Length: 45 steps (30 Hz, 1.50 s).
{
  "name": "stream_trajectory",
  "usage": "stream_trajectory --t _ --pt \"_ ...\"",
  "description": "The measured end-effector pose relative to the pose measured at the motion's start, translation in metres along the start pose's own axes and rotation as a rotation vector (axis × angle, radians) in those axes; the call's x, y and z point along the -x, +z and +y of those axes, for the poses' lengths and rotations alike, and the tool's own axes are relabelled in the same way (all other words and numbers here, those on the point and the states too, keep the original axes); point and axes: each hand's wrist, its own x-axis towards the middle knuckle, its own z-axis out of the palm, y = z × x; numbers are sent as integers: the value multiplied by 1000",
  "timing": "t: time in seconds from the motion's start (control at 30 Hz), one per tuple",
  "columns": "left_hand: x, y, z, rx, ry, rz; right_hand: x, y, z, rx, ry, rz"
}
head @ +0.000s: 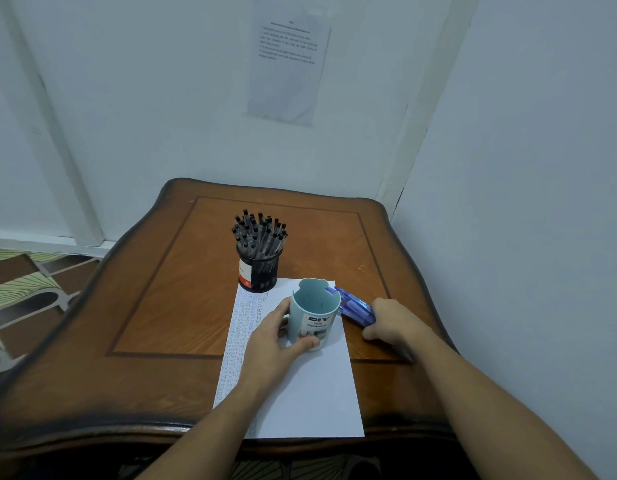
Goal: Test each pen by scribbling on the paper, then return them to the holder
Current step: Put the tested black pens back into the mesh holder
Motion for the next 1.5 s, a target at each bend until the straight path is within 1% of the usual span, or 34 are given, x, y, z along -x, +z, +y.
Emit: stream_trajectory --t 0.1,0.2,0.27,0.33,0.37,0.4,0.47,0.53,0.63,0.87,0.93,1.1,1.17,1.27,1.37,1.5 --pt "0 -1 0 6 -3 -4 -2 -5 10 -182 18 31" --pt "0 0 -1 -3 -1 -3 0 -13 13 -527 49 86" --pt "-1 0 -1 -3 -4 -3 1 -21 4 -789 34 199" --pt "-1 1 -1 1 -18 -6 4 -34 -12 -1085 2 316" --pt "-1 1 -1 2 -23 -7 6 -41 -21 -1218 -28 343" --pt "-1 1 -1 1 -26 -8 8 -47 -32 -1324 -65 356" --pt "-1 1 -1 -1 -28 -8 15 -55 -56 -1442 -150 375" --pt "-1 1 -1 -2 -22 -4 22 -53 -79 -1452 -190 419" --pt "-1 1 0 -8 -9 0 24 -33 -103 -1353 -207 499" --pt "-2 2 -3 9 5 3 17 2 -103 -1150 -170 593" --pt "-2 2 -4 7 20 7 18 11 -98 -1105 -152 553" --pt "-2 1 -3 8 38 9 9 32 -90 -1171 -155 434" --pt "-2 1 -4 12 33 7 9 32 -87 -1203 -203 345" --pt "-2 1 -5 18 35 2 9 31 -77 -1165 -275 201" --pt "-3 1 -4 11 38 4 9 30 -68 -1178 -378 135" --pt "-3 0 -3 11 41 7 10 27 -59 -1135 -454 69"
